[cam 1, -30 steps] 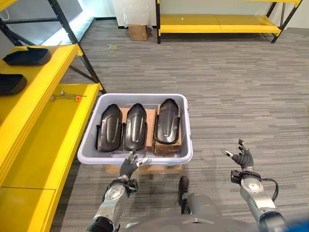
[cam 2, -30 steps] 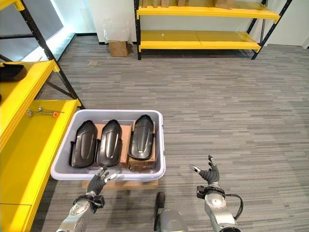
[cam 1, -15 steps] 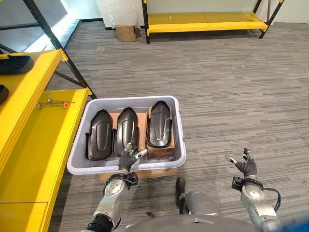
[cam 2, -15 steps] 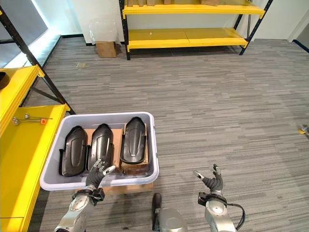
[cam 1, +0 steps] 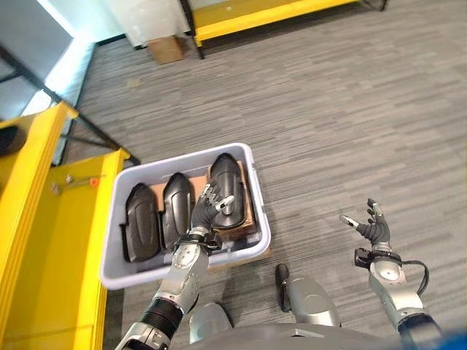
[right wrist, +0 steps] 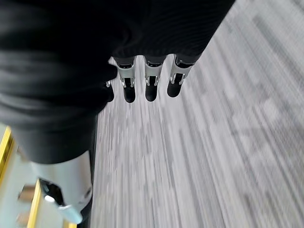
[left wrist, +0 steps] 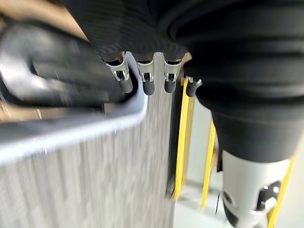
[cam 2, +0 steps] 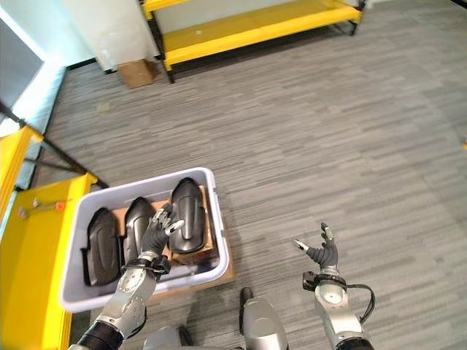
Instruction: Move parts from the plastic box to the shelf.
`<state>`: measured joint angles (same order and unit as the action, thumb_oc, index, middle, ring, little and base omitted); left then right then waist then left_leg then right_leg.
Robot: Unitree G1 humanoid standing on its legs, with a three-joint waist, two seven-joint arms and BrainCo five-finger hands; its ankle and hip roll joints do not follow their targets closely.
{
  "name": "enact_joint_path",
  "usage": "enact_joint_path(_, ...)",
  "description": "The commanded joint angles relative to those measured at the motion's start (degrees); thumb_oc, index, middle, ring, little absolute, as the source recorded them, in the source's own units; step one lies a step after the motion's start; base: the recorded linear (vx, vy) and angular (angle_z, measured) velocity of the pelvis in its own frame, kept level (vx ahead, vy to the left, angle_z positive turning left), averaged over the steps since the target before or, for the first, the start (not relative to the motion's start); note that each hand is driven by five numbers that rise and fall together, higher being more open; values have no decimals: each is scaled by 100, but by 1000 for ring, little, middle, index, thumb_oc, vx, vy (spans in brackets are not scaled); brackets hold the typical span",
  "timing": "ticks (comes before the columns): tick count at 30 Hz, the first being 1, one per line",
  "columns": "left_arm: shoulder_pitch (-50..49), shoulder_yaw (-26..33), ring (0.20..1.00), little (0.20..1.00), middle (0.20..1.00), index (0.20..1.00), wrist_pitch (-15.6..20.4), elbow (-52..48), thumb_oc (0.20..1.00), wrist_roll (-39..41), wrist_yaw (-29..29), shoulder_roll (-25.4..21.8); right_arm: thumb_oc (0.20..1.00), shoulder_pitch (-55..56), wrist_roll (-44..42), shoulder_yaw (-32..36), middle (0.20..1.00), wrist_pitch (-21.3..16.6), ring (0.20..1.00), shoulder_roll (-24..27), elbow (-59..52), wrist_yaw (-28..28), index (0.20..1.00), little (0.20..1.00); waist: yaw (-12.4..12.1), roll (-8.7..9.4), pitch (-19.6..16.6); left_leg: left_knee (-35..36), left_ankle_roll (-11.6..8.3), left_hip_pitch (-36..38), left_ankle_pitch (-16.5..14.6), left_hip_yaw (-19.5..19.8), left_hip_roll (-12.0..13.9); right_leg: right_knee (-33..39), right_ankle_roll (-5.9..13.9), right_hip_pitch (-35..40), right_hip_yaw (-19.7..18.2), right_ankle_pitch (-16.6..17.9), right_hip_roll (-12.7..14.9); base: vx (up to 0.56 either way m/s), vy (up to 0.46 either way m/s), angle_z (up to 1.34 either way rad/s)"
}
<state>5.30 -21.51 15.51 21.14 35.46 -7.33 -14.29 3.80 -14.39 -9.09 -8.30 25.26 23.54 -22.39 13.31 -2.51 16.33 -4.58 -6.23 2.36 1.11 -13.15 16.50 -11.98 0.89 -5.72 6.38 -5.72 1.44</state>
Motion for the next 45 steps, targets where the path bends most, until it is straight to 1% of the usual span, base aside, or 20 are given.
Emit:
enact_joint_path(1, -230, 218, 1000, 1000, 1000, 1000, 301, -334, 1000, 99, 84, -3, 1000, 1, -4, -103, 1000, -167, 1000, 287, -371, 61, 1000, 1000, -80, 34, -153, -61, -64, 89, 1291, 444, 217, -210, 69, -8, -446, 137, 681, 48, 480, -9)
enact_joint_path(2, -225, 225, 1000, 1000, 1000, 1000, 239, -332, 1000, 151, 74, -1, 1000, -41, -25, -76, 1000, -166, 1000, 324, -314, 102, 1000, 1000, -91, 0, -150, -99, -53, 82, 1095, 492, 137, -246, 113, -51, -533, 141, 715, 50, 472, -42)
enact_joint_path(3, -197, 247, 1000, 1000, 1000, 1000, 67, -327, 1000, 204, 84, 1, 1000, -79, -75, 3, 1000, -180, 1000, 333, -235, 174, 1000, 1000, -90, -56, -119, -98, -46, 140, 756, 433, 2, -342, 211, -102, -600, 136, 774, 38, 340, -63)
enact_joint_path(4, -193, 247, 1000, 1000, 1000, 1000, 56, -321, 1000, 204, 83, -6, 1000, -77, -71, 15, 1000, -184, 1000, 327, -229, 180, 1000, 1000, -87, -59, -116, -102, -39, 152, 711, 417, -18, -352, 225, -104, -608, 139, 784, 73, 397, -77)
enact_joint_path(5, -174, 248, 1000, 1000, 1000, 1000, -64, -260, 1000, 56, 103, -39, 1000, -34, -91, 103, 1000, -186, 1000, 253, -194, 193, 1000, 1000, -70, -78, -99, -125, 22, 223, 387, 316, -162, -405, 331, -87, -650, 179, 855, 64, 267, -35)
enact_joint_path(8, -192, 104, 1000, 1000, 1000, 1000, 15, -215, 1000, -286, 25, -159, 1000, 34, 98, 194, 1000, -141, 1000, 90, -218, 156, 1000, 1000, -63, 18, -75, -84, 220, 285, -182, 168, -432, -334, 493, -4, -637, 315, 1026, 64, 240, 3)
enact_joint_path(11, -340, -2, 1000, 1000, 1000, 1000, 236, -309, 1000, -526, -161, -357, 1000, 122, 301, 106, 1000, -100, 1000, -58, -353, 375, 1000, 1000, -162, 133, -19, -81, 326, 220, -343, 195, -618, -68, 634, 96, -590, 494, 1138, 44, 193, 36)
enact_joint_path(14, -378, 28, 1000, 1000, 1000, 1000, 308, -518, 1000, -588, -371, -578, 1000, 52, 347, -84, 1000, -116, 1000, -125, -449, 344, 1000, 1000, -335, 221, 83, -31, 370, 1, -353, 264, -670, 146, 731, 33, -478, 606, 1211, -125, 79, 17)
enact_joint_path(16, -386, 66, 1000, 1000, 1000, 1000, 380, -559, 1000, -560, -423, -663, 1000, -74, 376, -203, 1000, -277, 1000, -141, -427, 246, 1000, 1000, -495, 276, 177, -21, 363, -193, -331, 355, -664, 260, 757, 0, -358, 639, 1240, -145, 12, 21)
enact_joint_path(17, -387, 68, 1000, 1000, 1000, 1000, 386, -563, 1000, -557, -433, -672, 1000, -90, 383, -215, 1000, -303, 1000, -140, -423, 239, 1000, 1000, -510, 282, 186, -26, 362, -219, -329, 367, -664, 270, 758, -3, -343, 641, 1243, -115, 4, 28)
enact_joint_path(20, -426, 118, 1000, 1000, 1000, 1000, 490, -684, 1000, -402, -530, -769, 1000, -459, 621, -438, 1000, -622, 1000, -63, -440, 31, 1000, 1000, -857, 336, 378, -71, 329, -598, -257, 569, -662, 342, 759, -58, -113, 617, 1283, -167, 12, 30)
enact_joint_path(23, -491, 175, 1000, 1000, 1000, 1000, 621, -761, 1000, -431, -659, -806, 1000, -682, 697, -589, 1000, -696, 1000, 20, -597, -46, 1000, 1000, -1064, 363, 470, -142, 311, -815, -205, 711, -681, 320, 740, -77, 11, 569, 1280, -91, -6, 38)
enact_joint_path(26, -560, 304, 1000, 1000, 1000, 1000, 822, -908, 1000, -359, -852, -824, 1000, -910, 764, -767, 1000, -844, 1000, 96, -745, -87, 1000, 1000, -1274, 371, 556, -205, 298, -1018, -147, 845, -706, 317, 719, -78, 122, 527, 1277, -69, 29, 21)
enact_joint_path(27, -580, 372, 1000, 1000, 1000, 1000, 972, -1003, 1000, -387, -1079, -831, 1000, -1002, 774, -839, 1000, -872, 1000, 114, -836, -42, 1000, 1000, -1358, 374, 601, -229, 294, -1095, -121, 898, -723, 321, 710, -72, 174, 518, 1277, -71, 47, 22)
enact_joint_path(31, -515, 658, 1000, 1000, 1000, 1000, 1093, -1316, 1000, -392, -1440, -867, 1000, -1212, 744, -1055, 1000, -846, 1000, 101, -1045, -34, 1000, 1000, -1587, 388, 726, -307, 304, -1294, -70, 1028, -803, 357, 709, -17, 289, 513, 1287, -65, 46, 19)
enact_joint_path(34, -426, 773, 1000, 1000, 1000, 1000, 1127, -1474, 1000, -489, -1514, -898, 1000, -1315, 725, -1164, 1000, -824, 1000, 52, -1059, -121, 1000, 1000, -1685, 429, 781, -358, 314, -1410, -54, 1072, -840, 397, 711, 14, 342, 525, 1284, -55, 6, 22)
enact_joint_path(35, -317, 836, 1000, 1000, 1000, 1000, 1100, -1659, 1000, -553, -1571, -951, 1000, -1464, 729, -1281, 1000, -794, 1000, -26, -997, -258, 1000, 1000, -1785, 476, 844, -413, 323, -1548, -30, 1107, -869, 438, 715, 33, 373, 543, 1277, -57, 1, 18)
enact_joint_path(39, -85, 845, 1000, 1000, 1000, 1000, 1038, -1850, 1000, -588, -1581, -1045, 1000, -1835, 544, -1389, 1000, -738, 1000, -178, -725, -567, 1000, 1000, -1920, 535, 947, -514, 352, -1788, -17, 1136, -929, 498, 724, 32, 426, 563, 1264, -52, -1, 22)
enact_joint_path(43, 67, 845, 1000, 1000, 1000, 1000, 994, -1915, 1000, -518, -1591, -1085, 1000, -2154, 360, -1383, 1000, -689, 1000, -235, -460, -610, 1000, 1000, -1991, 544, 1008, -588, 367, -1962, -17, 1146, -988, 529, 718, 3, 430, 560, 1255, -45, 7, 9)
enact_joint_path(45, 444, 737, 1000, 1000, 1000, 1000, 945, -1873, 1000, -487, -1627, -1084, 1000, -2921, 150, -1465, 1000, -411, 1000, -319, 106, -709, 1000, 1000, -2109, 542, 1135, -761, 394, -2342, -6, 1174, -1108, 525, 695, -157, 402, 563, 1232, -121, 6, 3)
